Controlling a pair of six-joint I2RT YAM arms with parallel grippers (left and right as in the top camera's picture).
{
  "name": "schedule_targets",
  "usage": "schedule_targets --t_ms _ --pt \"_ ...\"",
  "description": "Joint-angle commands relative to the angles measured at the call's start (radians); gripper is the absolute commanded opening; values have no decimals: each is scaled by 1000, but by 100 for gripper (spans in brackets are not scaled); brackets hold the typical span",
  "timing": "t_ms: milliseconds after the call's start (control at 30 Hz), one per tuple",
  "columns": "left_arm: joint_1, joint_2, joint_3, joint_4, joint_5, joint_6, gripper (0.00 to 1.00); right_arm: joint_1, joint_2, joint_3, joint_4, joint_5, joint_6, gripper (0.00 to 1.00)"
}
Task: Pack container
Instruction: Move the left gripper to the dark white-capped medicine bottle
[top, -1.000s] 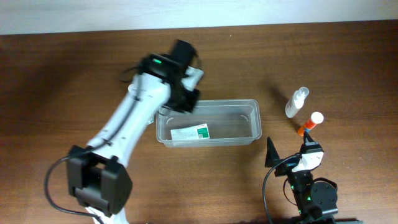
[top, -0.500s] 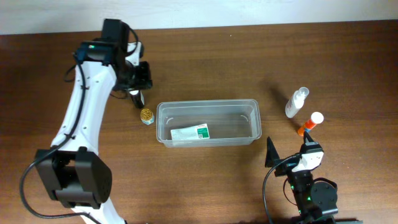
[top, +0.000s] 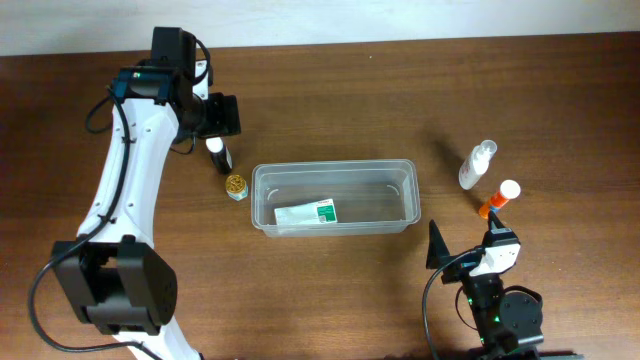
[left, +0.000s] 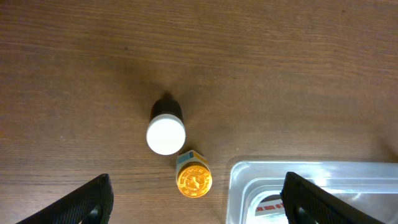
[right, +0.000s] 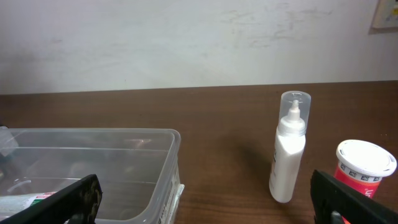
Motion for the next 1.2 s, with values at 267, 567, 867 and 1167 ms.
schedule_targets --t_ms 267,567,867,1167 --pt "4 82 19 -5 -32 4 87 -7 -8 -5 -5 -2 -5 98" --pt "5 158 18 -1 -32 2 86 -7 -8 -5 -5 -2 -5 98" --pt "6 219 18 7 -79 -56 84 -7 -8 -5 -5 -2 -5 98" --pt "6 230 18 18 -84 -71 77 -7 -8 -5 -5 -2 -5 98"
